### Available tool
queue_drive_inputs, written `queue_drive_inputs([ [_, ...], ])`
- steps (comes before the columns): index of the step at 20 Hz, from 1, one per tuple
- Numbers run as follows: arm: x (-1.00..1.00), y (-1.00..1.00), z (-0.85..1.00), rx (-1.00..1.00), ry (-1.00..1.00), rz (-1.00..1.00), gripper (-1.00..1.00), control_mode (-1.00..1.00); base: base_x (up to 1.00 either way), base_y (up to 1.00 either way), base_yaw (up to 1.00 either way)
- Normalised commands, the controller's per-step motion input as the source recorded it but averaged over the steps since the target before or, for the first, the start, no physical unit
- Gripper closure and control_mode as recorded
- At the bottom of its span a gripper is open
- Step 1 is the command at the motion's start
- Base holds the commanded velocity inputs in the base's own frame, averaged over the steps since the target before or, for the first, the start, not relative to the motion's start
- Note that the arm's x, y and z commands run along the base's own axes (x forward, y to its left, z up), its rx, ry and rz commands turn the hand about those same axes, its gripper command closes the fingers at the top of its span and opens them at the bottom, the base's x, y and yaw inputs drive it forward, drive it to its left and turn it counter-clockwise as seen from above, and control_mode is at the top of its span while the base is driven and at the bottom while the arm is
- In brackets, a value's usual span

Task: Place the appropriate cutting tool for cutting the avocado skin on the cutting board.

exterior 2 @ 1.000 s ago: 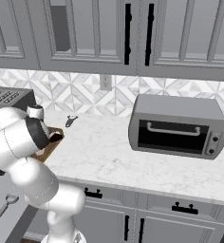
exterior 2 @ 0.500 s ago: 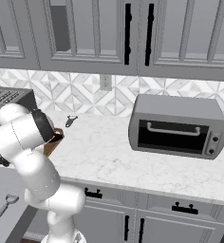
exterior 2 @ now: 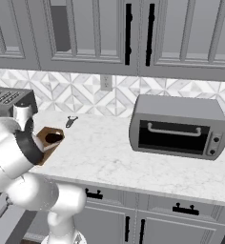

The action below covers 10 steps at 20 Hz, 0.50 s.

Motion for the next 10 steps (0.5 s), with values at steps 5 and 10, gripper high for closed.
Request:
queue_drive_inputs([
  [5, -0.53, -0.03, 0.58, 0.00, -0.15, 0.01, -1.00, -1.00, 0.00, 0.00, 0.00],
  [10, -0.35, -0.40, 0.26, 0.00, -0.08, 0.00, -1.00, -1.00, 0.00, 0.00, 0.00],
])
